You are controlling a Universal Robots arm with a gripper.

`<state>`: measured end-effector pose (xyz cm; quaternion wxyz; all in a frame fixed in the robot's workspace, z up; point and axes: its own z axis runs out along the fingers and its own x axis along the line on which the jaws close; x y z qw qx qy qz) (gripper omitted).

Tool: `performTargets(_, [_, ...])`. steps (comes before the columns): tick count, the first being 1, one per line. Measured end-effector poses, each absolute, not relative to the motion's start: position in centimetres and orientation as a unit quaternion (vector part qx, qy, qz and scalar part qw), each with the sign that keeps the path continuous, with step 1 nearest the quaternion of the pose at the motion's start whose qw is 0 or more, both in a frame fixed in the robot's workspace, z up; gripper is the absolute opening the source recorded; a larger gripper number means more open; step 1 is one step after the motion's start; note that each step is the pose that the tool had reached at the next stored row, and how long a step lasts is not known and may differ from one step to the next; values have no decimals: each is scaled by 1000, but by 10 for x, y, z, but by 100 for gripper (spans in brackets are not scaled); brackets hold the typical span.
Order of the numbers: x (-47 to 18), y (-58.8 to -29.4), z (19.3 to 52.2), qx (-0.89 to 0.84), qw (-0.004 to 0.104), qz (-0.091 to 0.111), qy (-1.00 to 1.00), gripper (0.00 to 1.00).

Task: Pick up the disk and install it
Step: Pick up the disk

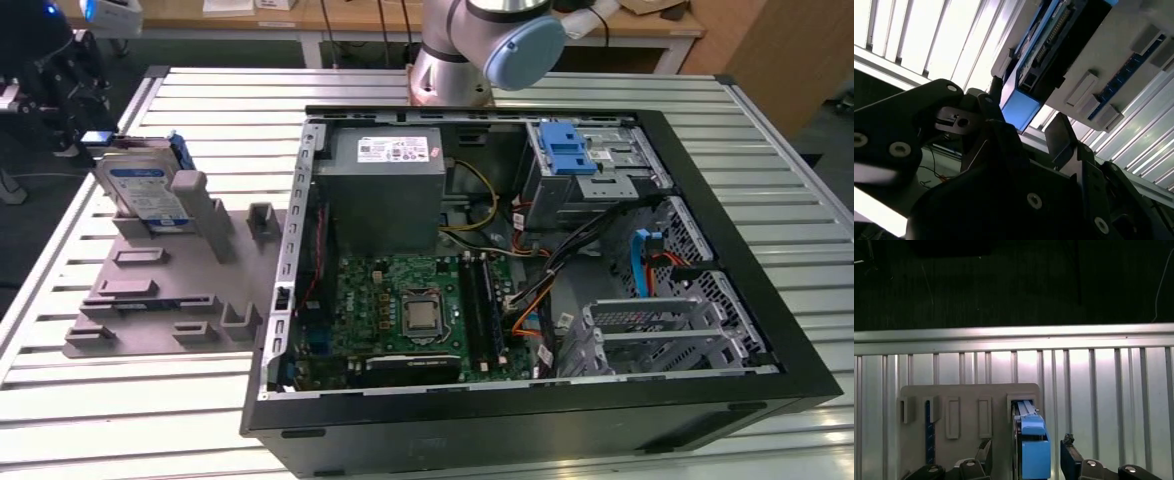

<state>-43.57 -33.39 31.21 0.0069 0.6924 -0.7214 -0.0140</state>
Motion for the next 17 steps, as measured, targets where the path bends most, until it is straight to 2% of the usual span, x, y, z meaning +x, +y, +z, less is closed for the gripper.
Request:
performTargets(2, [-437,-334,310,693,6,-14,-721,64])
performTargets(3, [-438,-334,309,693,5,-15,-721,56])
performTargets(7, [-438,-334,307,693,5,-15,-721,55])
performTargets(8, [-438,-333,307,693,5,-15,-721,48])
performTargets(17, [-438,-333,298,694,5,-15,-720,48])
